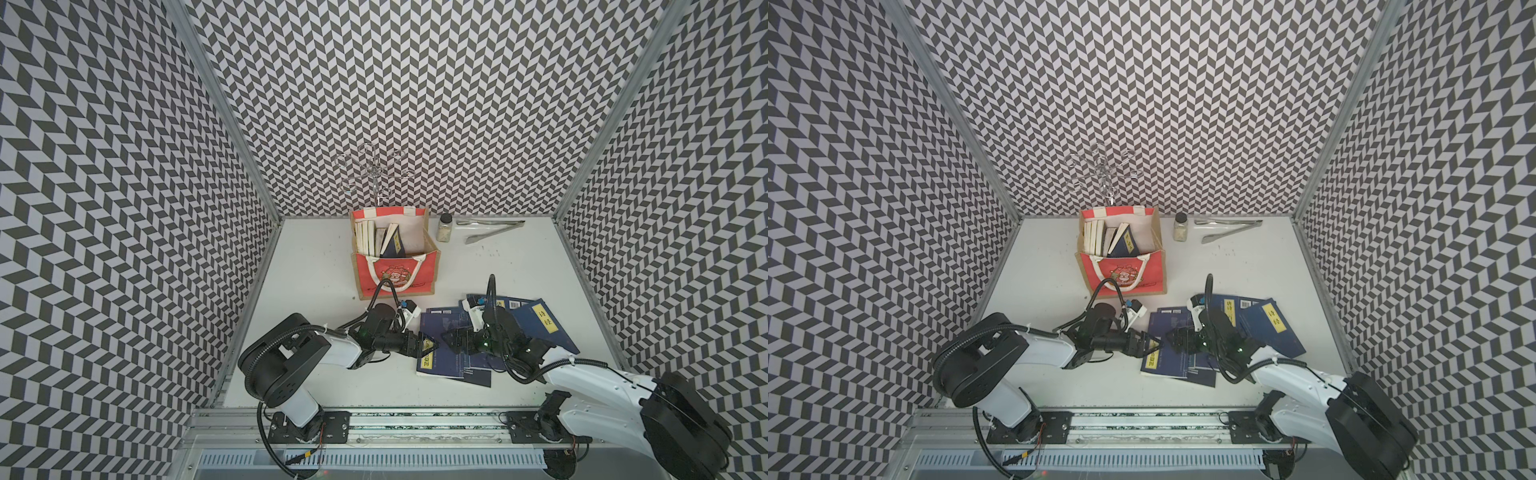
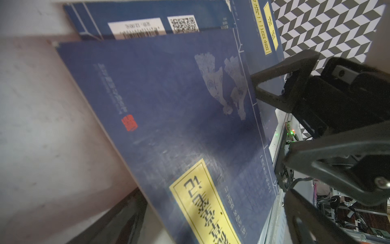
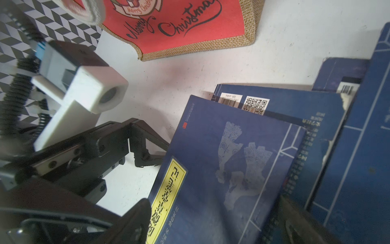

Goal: Put the books into the canvas bag
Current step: Pick up the book from the book.

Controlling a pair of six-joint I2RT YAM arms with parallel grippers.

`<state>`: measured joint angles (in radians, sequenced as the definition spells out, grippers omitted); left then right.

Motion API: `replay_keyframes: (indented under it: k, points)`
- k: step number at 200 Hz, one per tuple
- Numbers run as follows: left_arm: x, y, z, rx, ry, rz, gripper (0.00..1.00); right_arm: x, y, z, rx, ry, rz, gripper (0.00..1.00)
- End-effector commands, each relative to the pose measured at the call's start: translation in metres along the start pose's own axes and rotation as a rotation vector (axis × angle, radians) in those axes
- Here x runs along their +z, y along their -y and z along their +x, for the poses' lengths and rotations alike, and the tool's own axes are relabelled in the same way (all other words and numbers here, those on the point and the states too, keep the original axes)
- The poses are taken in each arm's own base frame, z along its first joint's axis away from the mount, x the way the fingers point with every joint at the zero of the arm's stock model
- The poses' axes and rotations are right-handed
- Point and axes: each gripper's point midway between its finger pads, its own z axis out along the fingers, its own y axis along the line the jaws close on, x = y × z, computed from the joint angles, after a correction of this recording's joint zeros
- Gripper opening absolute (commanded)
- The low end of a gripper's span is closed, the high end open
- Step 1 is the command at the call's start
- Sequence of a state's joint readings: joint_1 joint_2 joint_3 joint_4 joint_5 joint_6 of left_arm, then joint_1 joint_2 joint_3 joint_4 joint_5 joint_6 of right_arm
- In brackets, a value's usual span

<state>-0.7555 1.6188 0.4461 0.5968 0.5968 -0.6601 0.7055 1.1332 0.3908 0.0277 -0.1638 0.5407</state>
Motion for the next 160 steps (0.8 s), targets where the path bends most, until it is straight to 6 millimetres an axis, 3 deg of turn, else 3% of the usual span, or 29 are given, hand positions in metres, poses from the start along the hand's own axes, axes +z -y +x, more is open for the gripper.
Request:
replay_keyframes:
  k: [1, 32, 82, 142, 160]
  points:
    - [0.01, 0.011, 0.008, 0.015, -0.05, 0.036, 0.99, 0.004, 0.02, 0.051, 0.074, -0.178, 0.052, 0.89]
    - [0.013, 0.007, 0.01, 0.008, -0.062, 0.03, 0.97, -0.001, -0.011, 0.035, 0.07, -0.106, -0.118, 0.76]
    - [0.01, 0.01, 0.006, 0.021, -0.05, 0.029, 0.76, -0.008, -0.005, 0.029, 0.067, -0.068, -0.091, 0.68]
    - [0.008, 0.012, 0.005, 0.021, -0.044, 0.027, 0.75, -0.013, -0.009, 0.021, 0.092, -0.032, -0.158, 0.15]
    - [0.002, 0.014, -0.001, 0.029, -0.031, 0.003, 0.78, -0.014, -0.013, 0.011, 0.071, -0.012, -0.177, 0.04]
